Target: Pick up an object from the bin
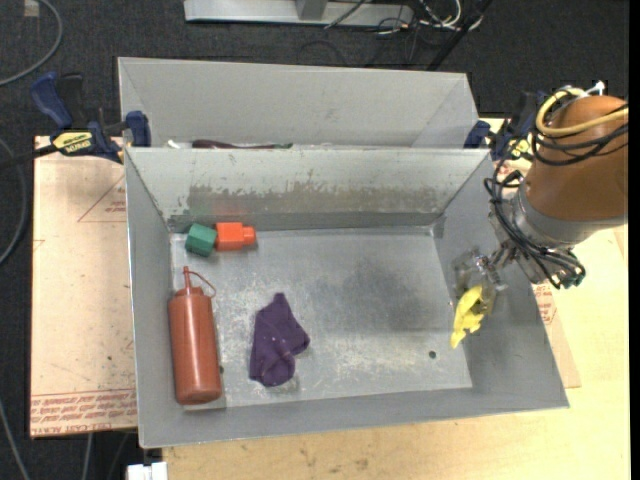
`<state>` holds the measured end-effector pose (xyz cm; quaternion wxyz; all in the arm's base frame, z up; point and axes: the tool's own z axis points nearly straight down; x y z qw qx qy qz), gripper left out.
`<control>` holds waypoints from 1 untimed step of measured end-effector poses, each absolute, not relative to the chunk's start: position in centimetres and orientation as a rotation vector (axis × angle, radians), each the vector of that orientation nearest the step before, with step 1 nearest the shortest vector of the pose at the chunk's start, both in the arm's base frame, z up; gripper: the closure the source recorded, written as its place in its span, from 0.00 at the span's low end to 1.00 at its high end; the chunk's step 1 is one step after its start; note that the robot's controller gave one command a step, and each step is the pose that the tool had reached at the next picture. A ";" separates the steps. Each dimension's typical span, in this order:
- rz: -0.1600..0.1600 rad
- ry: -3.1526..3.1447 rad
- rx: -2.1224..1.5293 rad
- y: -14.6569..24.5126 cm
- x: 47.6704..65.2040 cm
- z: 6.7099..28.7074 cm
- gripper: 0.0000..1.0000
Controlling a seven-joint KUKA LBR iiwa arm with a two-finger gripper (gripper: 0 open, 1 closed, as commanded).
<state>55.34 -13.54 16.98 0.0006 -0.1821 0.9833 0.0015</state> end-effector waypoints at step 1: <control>0.009 3.103 -0.496 -13.2 55.9 7.0 1.00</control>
Offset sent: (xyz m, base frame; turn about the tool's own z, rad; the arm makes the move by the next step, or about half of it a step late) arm 0.0000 0.0000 0.0000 0.0000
